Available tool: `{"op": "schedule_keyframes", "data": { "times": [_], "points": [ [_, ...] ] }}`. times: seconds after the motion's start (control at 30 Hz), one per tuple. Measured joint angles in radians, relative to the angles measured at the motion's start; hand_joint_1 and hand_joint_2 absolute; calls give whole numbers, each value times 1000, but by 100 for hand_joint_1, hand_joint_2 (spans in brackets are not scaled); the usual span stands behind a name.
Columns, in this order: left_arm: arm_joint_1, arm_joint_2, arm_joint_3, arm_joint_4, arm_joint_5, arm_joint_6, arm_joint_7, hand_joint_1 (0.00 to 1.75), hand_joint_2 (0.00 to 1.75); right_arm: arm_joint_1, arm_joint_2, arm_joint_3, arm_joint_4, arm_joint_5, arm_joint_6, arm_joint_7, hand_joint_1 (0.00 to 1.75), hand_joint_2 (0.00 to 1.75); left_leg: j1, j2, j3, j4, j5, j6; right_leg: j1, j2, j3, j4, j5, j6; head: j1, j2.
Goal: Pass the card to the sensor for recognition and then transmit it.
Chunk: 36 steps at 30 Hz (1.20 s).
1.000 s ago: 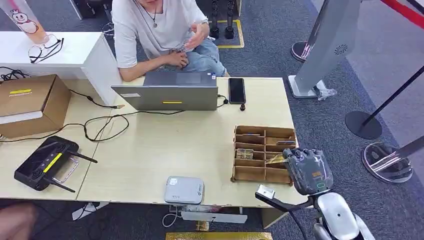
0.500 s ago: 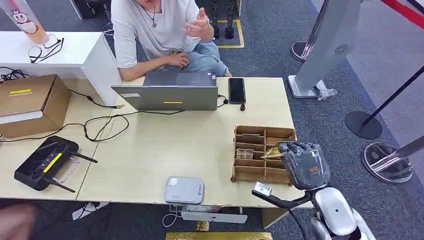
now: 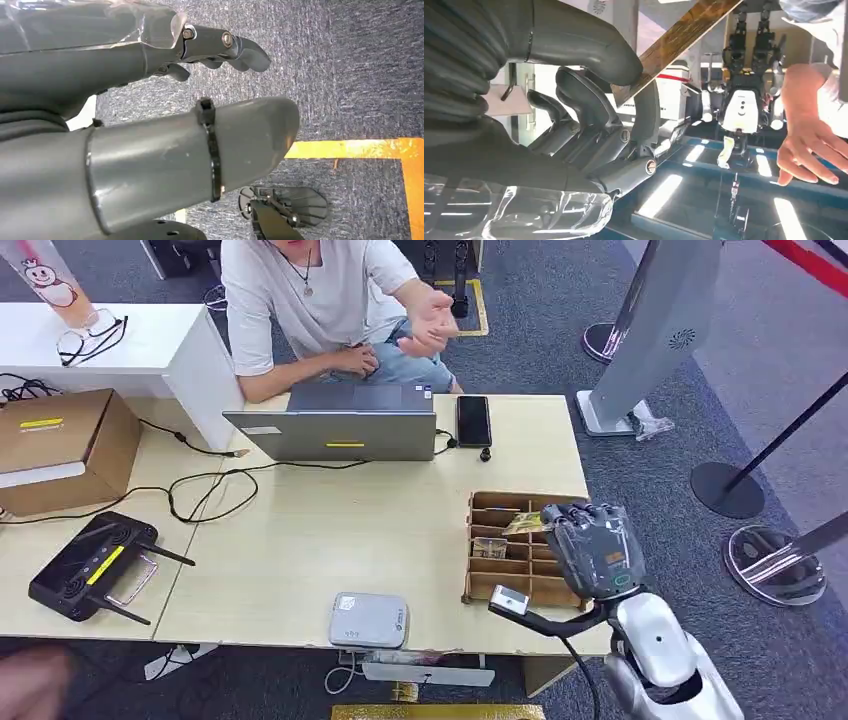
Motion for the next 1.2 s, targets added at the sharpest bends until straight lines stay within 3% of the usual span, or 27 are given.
{"op": "schedule_keyframes", "data": {
  "times": [0.63,0.73,1.2],
  "points": [
    [0,0,0,0,-5,0,1,0,0,-106,56,45,77,-39,-26,-10,175,175,0,0,0,0,0,0,0,0,0,0,0,0,0,0],
    [-6,0,0,0,-2,0,-72,0,0,-112,58,47,88,-48,-42,-1,175,175,0,-1,0,0,0,0,0,-1,0,0,0,0,0,0],
    [-12,-4,0,0,-14,10,-108,0,0,-176,100,50,138,-62,-76,-2,175,175,0,0,0,0,0,0,0,0,0,0,0,0,0,0]
  ]
}}
